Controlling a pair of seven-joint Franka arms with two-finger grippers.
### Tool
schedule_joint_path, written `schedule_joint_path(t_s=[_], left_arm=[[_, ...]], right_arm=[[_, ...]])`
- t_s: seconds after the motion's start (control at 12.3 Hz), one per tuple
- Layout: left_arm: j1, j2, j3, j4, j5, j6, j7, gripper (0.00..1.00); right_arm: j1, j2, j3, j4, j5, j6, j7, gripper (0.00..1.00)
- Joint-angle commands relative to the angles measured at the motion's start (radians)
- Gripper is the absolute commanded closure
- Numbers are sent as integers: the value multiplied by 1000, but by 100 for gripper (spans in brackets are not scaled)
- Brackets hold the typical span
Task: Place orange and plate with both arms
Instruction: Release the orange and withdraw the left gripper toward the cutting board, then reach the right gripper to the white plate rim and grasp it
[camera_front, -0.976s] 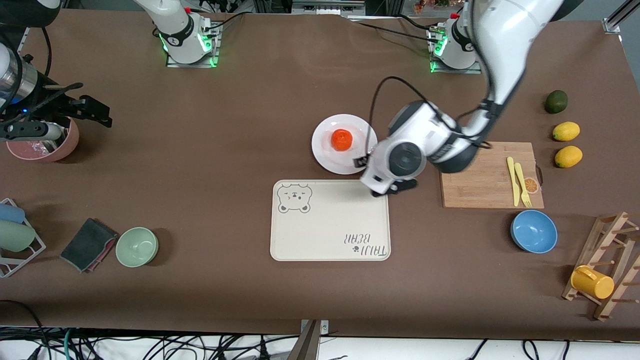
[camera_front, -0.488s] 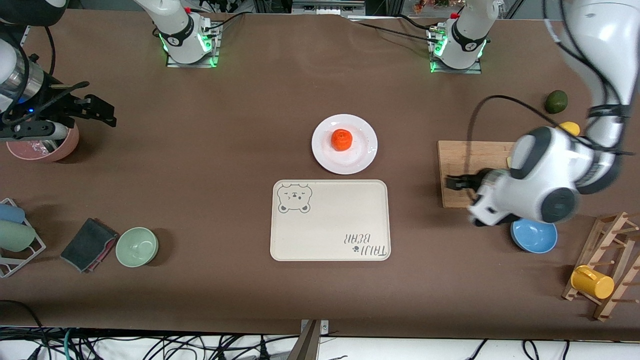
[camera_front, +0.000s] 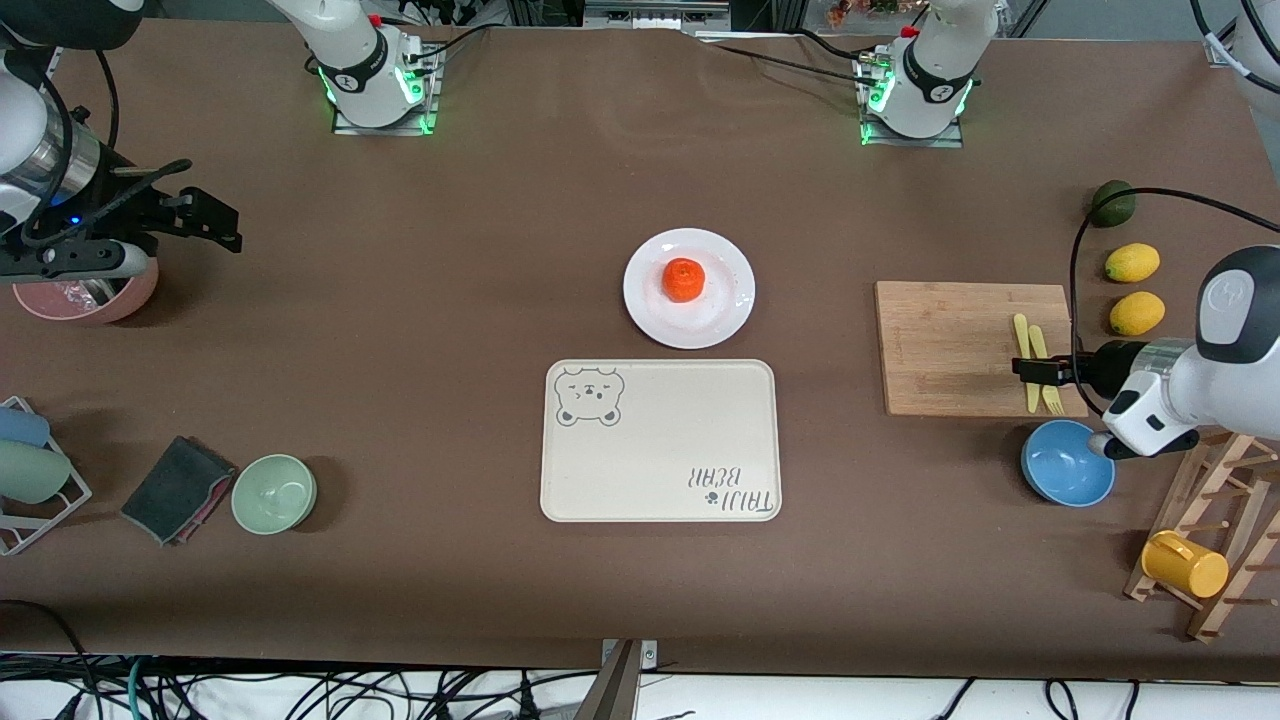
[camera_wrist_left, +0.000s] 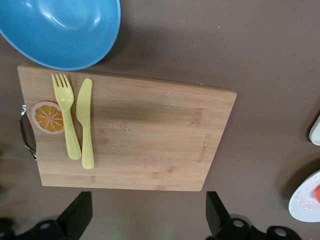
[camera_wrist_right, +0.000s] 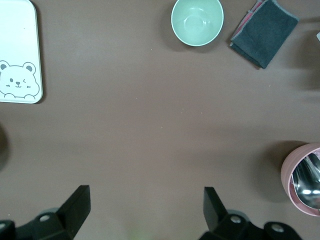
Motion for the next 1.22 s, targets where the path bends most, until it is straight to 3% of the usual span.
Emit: schedule_joint_path(t_s=[0.0, 0.16, 0.24, 0.41, 0.49, 0.57, 0.89, 0.98, 1.14], left_arm=[[-70, -135, 90, -79, 21, 46, 12, 0], [-211, -259, 272, -143, -95, 66, 18, 0], [-266, -313, 331, -162, -131, 65, 48, 0], [-328, -380, 377, -167, -178, 33, 53, 0], [-451, -416, 490, -171, -177, 30, 47, 0], [-515, -436, 535, -168, -172, 33, 56, 0], [-526, -495, 540, -171, -183, 42, 82, 0], [-526, -495, 534, -170, -170, 36, 96, 0], [-525, -493, 533, -159, -169, 34, 110, 0]], right_arm=[[-2, -2, 2, 13, -8, -10, -1, 0], [1, 0, 5, 13, -5, -10, 14, 0], [33, 18, 11, 13, -1, -23, 3, 0], [119, 55, 18, 10, 4, -91, 0, 0], [176, 80, 18, 7, 5, -87, 17, 0], [226, 106, 18, 7, 16, -81, 17, 0], [300, 277, 18, 7, 362, 73, 74, 0], [305, 320, 18, 7, 474, 138, 75, 0], [323, 424, 20, 7, 782, 251, 80, 0]])
